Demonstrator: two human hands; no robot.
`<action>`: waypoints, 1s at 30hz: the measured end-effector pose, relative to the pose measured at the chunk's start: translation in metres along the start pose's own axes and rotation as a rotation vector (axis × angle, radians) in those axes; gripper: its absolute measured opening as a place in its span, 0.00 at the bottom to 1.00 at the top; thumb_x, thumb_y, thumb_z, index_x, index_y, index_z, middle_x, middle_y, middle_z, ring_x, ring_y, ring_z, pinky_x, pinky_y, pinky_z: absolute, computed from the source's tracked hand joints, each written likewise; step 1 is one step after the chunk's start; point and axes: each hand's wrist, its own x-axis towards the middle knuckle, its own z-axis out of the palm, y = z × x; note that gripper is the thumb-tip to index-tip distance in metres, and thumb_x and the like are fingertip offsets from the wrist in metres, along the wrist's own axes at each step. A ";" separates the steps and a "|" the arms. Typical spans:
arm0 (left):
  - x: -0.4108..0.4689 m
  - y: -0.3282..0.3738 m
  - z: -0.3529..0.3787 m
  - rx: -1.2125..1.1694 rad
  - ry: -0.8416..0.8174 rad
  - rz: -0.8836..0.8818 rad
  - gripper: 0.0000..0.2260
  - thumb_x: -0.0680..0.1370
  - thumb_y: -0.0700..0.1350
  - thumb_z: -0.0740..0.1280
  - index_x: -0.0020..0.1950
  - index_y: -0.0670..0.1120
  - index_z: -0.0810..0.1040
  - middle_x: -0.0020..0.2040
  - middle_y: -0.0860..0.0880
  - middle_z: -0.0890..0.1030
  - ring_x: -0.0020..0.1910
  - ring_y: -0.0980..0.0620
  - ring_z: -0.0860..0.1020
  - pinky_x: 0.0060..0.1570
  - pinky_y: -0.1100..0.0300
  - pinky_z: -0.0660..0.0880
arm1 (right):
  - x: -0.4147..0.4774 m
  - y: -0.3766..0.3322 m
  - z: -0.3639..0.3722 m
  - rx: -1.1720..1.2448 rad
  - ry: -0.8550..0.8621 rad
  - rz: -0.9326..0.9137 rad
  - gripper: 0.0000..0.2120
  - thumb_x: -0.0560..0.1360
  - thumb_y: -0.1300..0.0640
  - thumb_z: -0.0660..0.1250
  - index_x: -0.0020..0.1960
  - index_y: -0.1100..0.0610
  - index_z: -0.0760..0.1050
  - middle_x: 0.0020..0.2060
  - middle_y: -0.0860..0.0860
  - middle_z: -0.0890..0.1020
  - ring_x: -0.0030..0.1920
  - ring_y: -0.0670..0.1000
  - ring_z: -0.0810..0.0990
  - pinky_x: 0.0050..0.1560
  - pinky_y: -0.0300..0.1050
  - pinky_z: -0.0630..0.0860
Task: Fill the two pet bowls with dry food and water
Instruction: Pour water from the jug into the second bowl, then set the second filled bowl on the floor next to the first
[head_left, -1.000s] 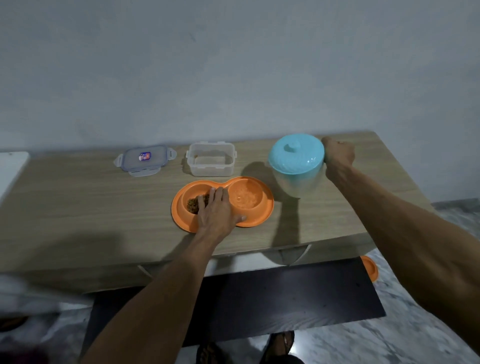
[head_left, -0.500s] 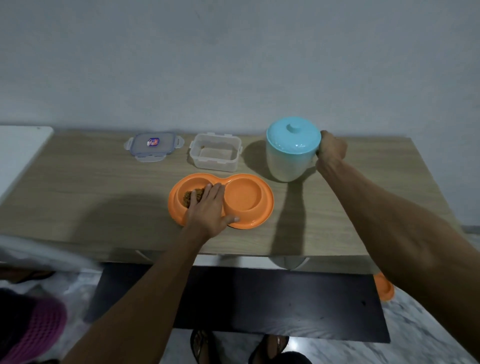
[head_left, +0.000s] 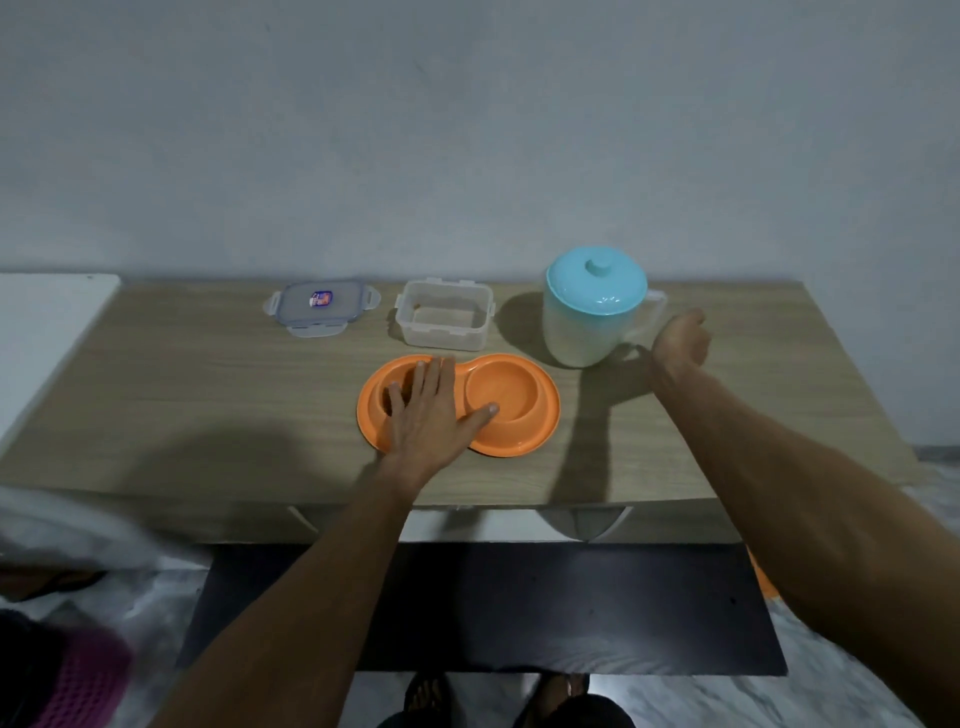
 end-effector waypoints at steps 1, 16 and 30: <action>0.000 -0.003 -0.003 -0.053 0.040 -0.031 0.41 0.77 0.69 0.56 0.81 0.45 0.50 0.81 0.45 0.53 0.80 0.45 0.50 0.75 0.37 0.49 | -0.008 0.009 -0.005 -0.034 0.028 -0.003 0.25 0.80 0.50 0.52 0.68 0.66 0.71 0.65 0.63 0.76 0.64 0.63 0.75 0.63 0.53 0.70; 0.017 -0.088 -0.013 -0.235 0.005 -0.502 0.32 0.76 0.61 0.65 0.67 0.36 0.71 0.66 0.36 0.74 0.66 0.36 0.72 0.62 0.45 0.72 | -0.115 0.111 0.018 -0.657 -0.257 -0.213 0.33 0.66 0.39 0.71 0.60 0.62 0.74 0.57 0.60 0.79 0.56 0.63 0.79 0.55 0.54 0.79; 0.010 -0.051 0.000 -0.489 -0.155 -0.528 0.17 0.67 0.59 0.69 0.43 0.45 0.77 0.44 0.42 0.83 0.44 0.40 0.83 0.47 0.47 0.83 | -0.108 0.111 -0.038 -0.602 -0.123 -0.198 0.26 0.69 0.47 0.74 0.60 0.61 0.76 0.58 0.59 0.80 0.58 0.61 0.78 0.57 0.52 0.77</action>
